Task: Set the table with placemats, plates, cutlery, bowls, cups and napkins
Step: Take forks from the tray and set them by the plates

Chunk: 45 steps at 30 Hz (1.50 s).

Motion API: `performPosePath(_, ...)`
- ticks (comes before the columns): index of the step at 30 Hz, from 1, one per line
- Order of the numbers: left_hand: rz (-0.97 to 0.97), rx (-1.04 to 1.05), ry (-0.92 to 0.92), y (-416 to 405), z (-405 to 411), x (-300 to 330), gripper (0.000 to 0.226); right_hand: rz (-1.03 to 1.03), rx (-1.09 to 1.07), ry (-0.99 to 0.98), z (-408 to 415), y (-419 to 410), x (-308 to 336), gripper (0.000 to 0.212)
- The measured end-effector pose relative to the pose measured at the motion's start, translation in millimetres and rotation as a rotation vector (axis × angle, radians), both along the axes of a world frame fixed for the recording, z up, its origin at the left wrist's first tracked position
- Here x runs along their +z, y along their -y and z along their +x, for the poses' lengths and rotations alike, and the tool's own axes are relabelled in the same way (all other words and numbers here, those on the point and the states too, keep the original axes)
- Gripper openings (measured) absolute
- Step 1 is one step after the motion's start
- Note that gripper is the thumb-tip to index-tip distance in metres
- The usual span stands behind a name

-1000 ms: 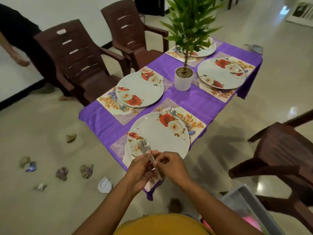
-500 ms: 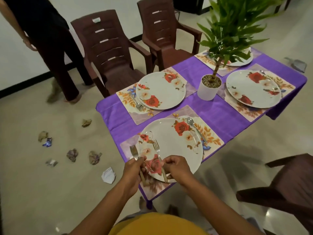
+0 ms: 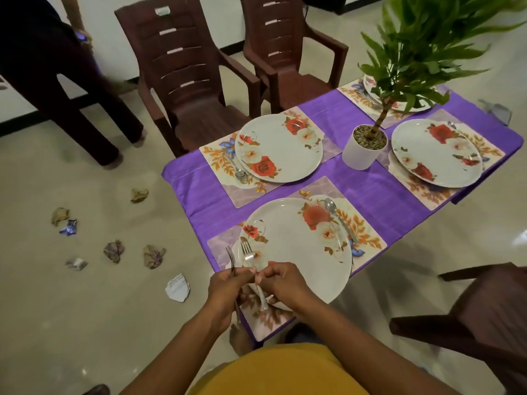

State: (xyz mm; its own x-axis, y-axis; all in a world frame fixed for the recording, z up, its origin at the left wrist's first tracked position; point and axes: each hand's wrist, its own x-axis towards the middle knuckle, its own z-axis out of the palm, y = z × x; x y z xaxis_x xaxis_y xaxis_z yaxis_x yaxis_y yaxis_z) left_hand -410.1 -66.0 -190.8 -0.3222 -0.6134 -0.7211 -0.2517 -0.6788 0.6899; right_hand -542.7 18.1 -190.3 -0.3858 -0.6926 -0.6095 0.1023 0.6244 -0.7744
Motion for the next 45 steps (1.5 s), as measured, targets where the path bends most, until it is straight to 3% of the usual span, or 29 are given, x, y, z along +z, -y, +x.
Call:
performPosePath(4, -0.036, 0.065, 0.118, 3, 9, -14, 0.008, 0.033, 0.166, -0.252, -12, 6, -11, 0.006)
performPosePath(9, -0.079, 0.125, 0.3, -1, 17, -35, 0.006, 0.029, 0.44, -0.688, -56, 9, -25, 0.043)
performPosePath(16, -0.181, 0.144, 0.473, -23, 13, -54, 0.017, 0.049, 0.866, -0.982, -104, 15, -32, 0.071)
performPosePath(27, -0.311, 0.206, 0.678, -38, -10, -46, 0.015, -0.026, 1.057, -1.02, -130, 13, -38, 0.077)
performPosePath(45, -0.378, 0.176, 0.669, -38, -11, -51, 0.013, -0.023, 1.051, -0.975, -131, 12, -36, 0.076)
